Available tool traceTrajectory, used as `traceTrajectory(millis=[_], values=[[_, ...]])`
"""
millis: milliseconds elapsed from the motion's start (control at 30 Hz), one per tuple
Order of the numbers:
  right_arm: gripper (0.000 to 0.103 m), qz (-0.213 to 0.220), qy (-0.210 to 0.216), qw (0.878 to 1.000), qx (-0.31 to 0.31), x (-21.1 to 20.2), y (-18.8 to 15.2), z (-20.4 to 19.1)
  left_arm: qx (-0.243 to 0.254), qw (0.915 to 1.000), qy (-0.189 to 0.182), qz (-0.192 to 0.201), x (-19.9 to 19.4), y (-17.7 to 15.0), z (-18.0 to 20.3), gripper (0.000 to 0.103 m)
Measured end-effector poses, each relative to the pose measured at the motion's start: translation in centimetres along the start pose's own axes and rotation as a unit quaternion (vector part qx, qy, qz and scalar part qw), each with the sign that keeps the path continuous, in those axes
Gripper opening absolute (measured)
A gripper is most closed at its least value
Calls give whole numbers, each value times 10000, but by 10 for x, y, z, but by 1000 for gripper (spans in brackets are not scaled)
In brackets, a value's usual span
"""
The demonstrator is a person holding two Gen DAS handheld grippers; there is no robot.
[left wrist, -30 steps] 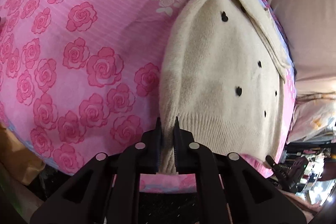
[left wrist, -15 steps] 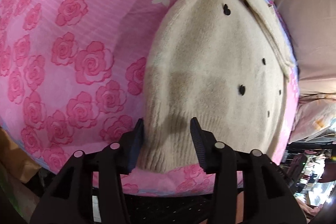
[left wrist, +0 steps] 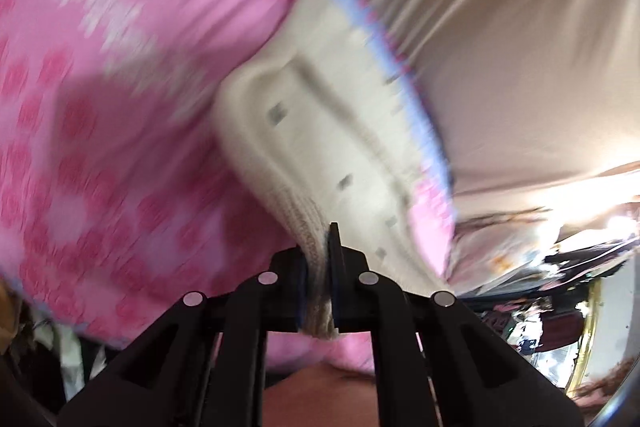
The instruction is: Fold small clothes
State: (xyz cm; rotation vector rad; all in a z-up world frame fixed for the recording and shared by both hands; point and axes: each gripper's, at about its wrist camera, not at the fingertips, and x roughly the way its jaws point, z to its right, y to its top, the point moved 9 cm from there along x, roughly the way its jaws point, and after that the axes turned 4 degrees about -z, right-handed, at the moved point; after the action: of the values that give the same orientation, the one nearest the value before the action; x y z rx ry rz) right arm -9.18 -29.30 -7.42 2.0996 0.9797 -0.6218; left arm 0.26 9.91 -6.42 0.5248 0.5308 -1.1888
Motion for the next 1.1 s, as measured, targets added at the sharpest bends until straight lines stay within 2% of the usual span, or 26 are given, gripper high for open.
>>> traceTrajectory(millis=[200,267,400,567,700,767,833,867,900,933,967,1000,1033,1067,1100], values=[[8,870,-170,9959,-175,-15,91,-14,752,9938,-261,772,-21,77,82,7],[8,1124,-142,9934,-151,-13,125,-18,968,9907,-223,934,-20,106,103,7],[8,1403,-209,9894,-309,1,188,-25,1343,9841,17,1159,-1,163,137,7],[8,1513,-277,9873,-388,29,245,-27,1282,9837,132,1251,28,223,153,7],[8,1366,-423,9894,-235,70,281,-10,1292,9822,524,1262,67,265,145,8],[9,1239,-566,9907,-57,96,295,6,1156,9844,686,1131,96,283,132,8],[12,995,-748,9921,121,131,307,27,1064,9849,978,954,129,300,117,13],[21,894,-792,9926,219,144,311,35,1008,9845,1170,837,151,311,105,13],[26,801,-921,9918,366,158,314,47,931,9831,1375,773,167,319,94,19],[37,844,-1197,9881,464,165,317,58,866,9805,1609,724,179,324,83,26],[40,909,-1365,9851,511,165,319,64,746,9769,1882,690,189,329,69,29],[40,934,-1456,9836,514,164,318,66,658,9754,1997,664,194,329,59,31],[45,936,-1597,9815,480,160,314,67,555,9749,2055,660,193,327,49,34],[54,918,-1746,9795,421,157,308,67,498,9753,2043,682,188,322,41,40],[58,865,-1923,9771,280,152,296,67,478,9752,2044,703,183,317,36,53]])
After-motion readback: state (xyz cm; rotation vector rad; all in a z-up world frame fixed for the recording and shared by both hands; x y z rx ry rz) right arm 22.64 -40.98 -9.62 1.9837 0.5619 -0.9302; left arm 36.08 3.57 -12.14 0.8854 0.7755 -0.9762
